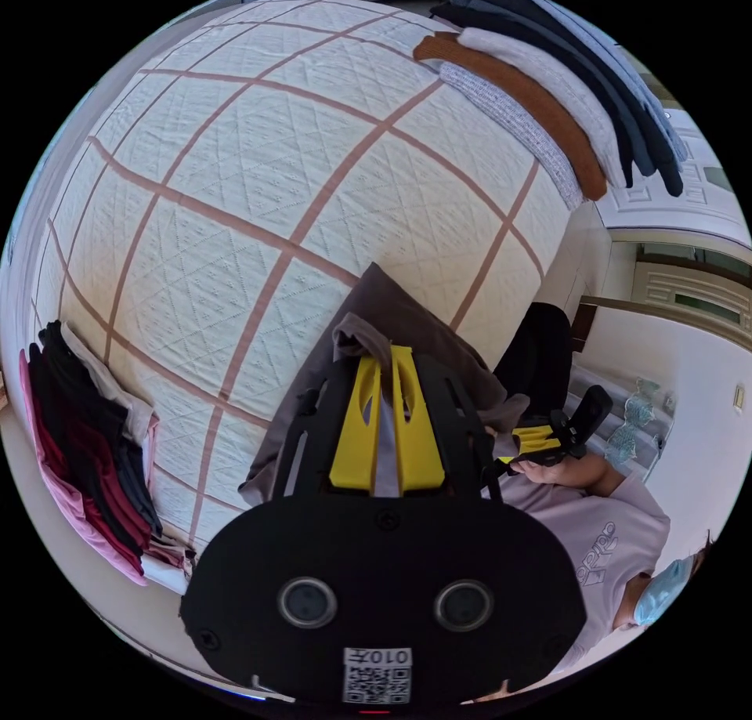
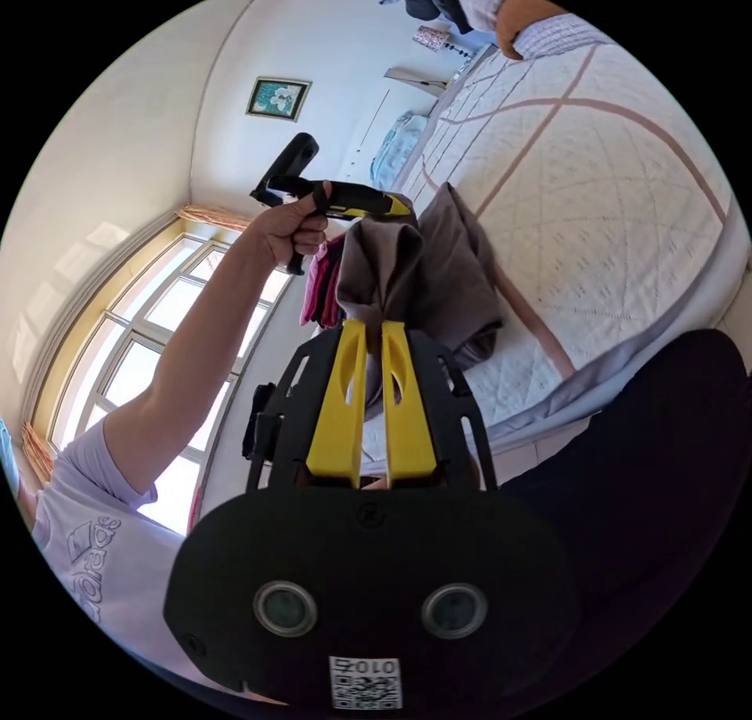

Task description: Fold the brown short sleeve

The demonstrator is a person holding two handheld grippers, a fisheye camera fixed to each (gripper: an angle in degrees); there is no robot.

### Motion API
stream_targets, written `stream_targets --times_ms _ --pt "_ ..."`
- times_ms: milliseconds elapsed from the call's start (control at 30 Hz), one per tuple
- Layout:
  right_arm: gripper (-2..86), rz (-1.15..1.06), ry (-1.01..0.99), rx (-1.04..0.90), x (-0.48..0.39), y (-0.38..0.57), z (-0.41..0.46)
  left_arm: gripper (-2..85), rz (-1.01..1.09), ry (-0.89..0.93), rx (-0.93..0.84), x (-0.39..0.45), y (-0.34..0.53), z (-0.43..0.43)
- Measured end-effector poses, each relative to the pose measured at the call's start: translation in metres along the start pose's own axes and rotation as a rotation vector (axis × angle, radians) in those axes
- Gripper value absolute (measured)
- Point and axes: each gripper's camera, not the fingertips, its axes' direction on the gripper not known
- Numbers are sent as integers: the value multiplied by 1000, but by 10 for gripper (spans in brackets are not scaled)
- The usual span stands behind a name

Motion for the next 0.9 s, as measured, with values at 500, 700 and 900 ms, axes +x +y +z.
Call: stream_targets --times_ms 500,700,900 --pt "53 28 116 -30 1 15 1 130 213 44 254 6 56 -54" --pt "37 -42 277 184 -28 30 -56 148 302 -313 218 -36 165 -29" --pt "50 -294 258 -33 -87 7 9 154 449 -369 361 -72 207 4"
